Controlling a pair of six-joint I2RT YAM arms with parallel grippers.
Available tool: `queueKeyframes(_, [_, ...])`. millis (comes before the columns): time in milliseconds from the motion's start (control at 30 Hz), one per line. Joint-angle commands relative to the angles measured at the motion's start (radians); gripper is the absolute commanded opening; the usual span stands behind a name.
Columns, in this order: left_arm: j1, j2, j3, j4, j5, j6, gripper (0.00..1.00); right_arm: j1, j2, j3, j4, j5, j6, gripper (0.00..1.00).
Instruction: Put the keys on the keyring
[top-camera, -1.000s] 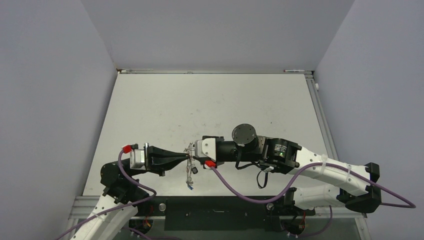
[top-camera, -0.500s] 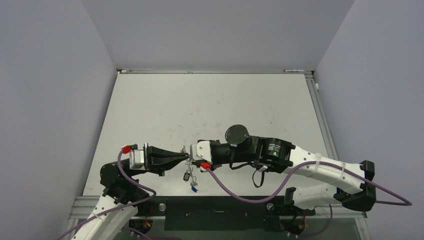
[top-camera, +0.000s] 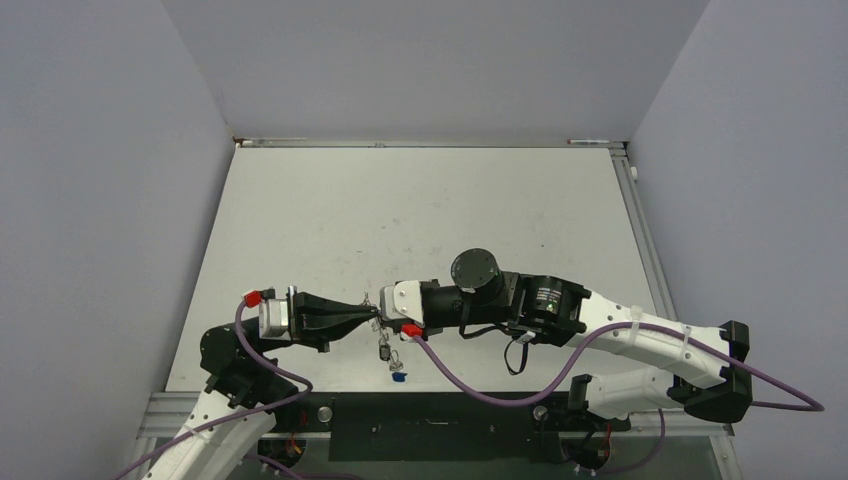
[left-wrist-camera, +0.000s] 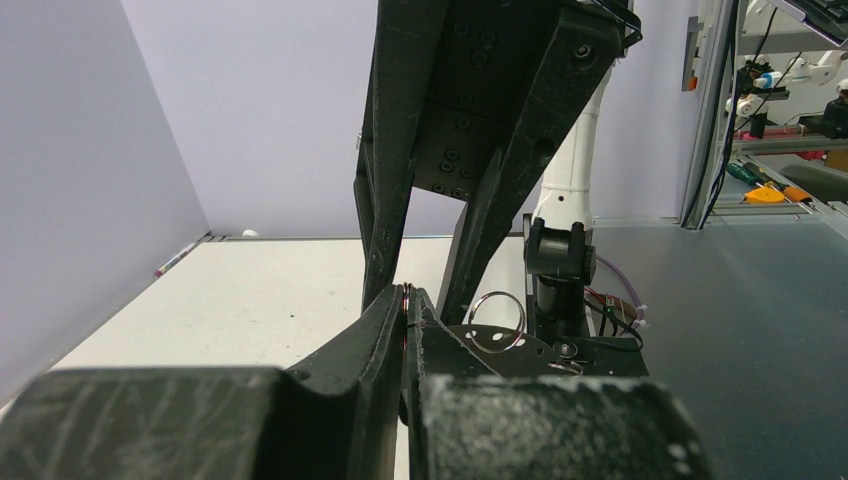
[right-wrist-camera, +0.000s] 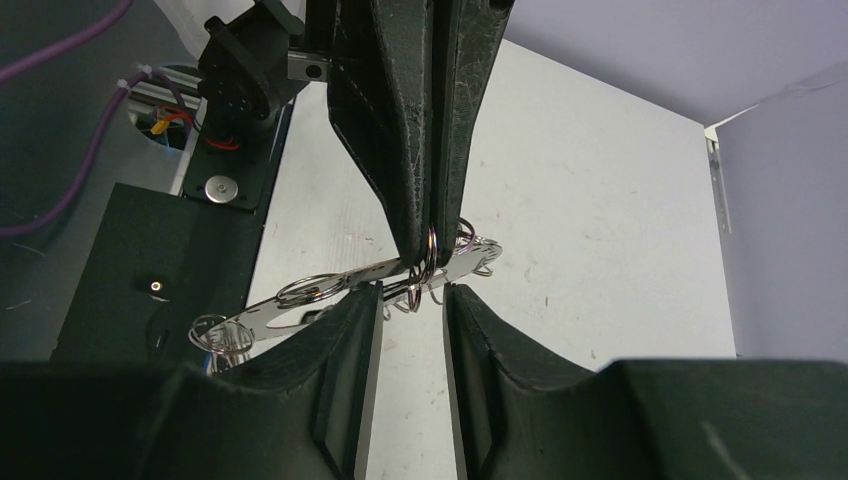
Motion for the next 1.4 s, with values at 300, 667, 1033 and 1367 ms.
queueKeyframes(300, [0.008,-0.015,0.011,0.047,-0.017,-0.003,0.00,-0.004,-0.014,0.002,0.059,0.012,0.007,0.05])
queueKeyframes(667, [0.013,-0.025,0.008,0.047,-0.039,-0.002,0.00,-0.004,-0.005,-0.039,0.068,0.047,0.029,0.05])
queueKeyframes(1033, [0.023,-0.038,0.008,0.031,-0.078,0.010,0.00,-0.002,0.034,-0.052,0.073,0.085,0.035,0.05])
queueKeyframes(1367, [0.036,-0.081,0.012,-0.056,-0.184,0.071,0.00,0.013,-0.080,-0.218,0.340,0.206,0.092,0.05])
